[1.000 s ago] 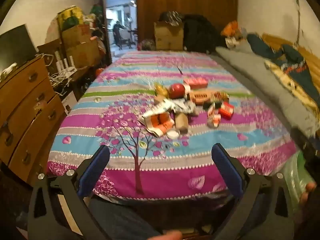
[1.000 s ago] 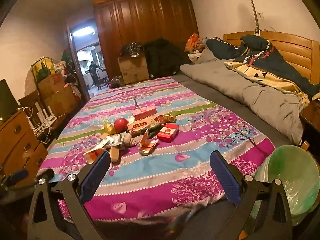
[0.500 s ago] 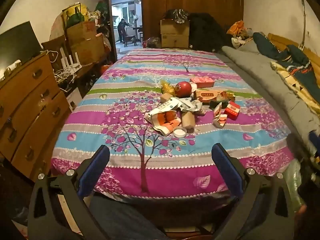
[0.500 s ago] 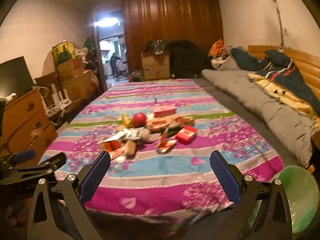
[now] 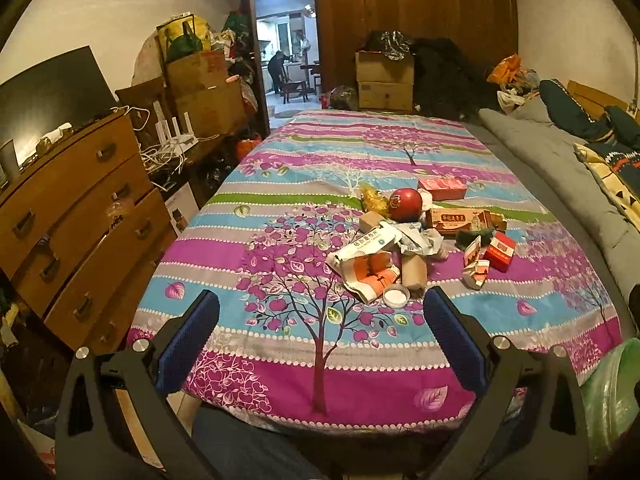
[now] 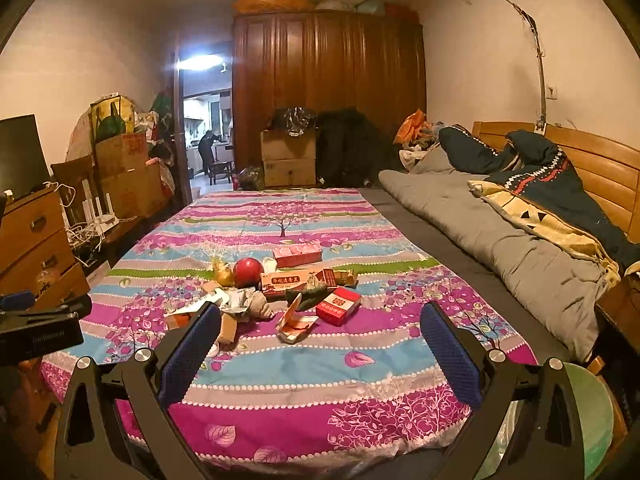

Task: Collect trash
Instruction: 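Move both tools toward the trash pile on the bed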

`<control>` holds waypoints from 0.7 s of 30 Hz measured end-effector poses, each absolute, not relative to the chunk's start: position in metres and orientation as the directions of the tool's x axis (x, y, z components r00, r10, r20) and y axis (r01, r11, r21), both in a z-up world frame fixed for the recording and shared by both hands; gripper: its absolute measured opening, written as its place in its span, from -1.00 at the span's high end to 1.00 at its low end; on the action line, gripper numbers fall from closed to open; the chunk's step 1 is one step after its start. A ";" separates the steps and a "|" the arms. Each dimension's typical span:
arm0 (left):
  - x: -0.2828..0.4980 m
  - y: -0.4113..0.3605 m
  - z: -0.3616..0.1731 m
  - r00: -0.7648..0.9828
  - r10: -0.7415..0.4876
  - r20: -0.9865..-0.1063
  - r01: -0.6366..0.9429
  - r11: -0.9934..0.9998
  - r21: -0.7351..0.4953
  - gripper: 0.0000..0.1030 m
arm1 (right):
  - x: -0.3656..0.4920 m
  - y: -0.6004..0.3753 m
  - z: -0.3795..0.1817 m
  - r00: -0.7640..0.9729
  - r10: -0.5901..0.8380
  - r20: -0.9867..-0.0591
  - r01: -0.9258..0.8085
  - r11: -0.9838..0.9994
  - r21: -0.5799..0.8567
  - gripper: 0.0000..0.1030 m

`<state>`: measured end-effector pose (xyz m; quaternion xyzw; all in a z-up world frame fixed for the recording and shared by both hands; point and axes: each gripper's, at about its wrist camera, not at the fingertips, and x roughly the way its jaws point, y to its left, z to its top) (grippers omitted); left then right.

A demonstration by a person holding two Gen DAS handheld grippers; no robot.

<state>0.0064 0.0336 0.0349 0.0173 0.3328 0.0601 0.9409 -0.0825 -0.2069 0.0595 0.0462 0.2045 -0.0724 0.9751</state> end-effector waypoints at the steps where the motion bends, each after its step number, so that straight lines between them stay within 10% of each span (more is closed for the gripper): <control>1: 0.008 0.034 0.034 0.770 0.126 -0.625 -0.103 0.992 0.073 -0.91 | -0.081 -0.206 0.059 0.905 -0.120 -0.408 0.157 0.986 0.058 -0.94; 21: 0.049 0.044 0.007 0.722 0.169 -0.671 -0.138 0.985 0.100 -0.91 | -0.018 -0.186 0.037 0.881 -0.090 -0.464 0.130 0.990 0.056 -0.94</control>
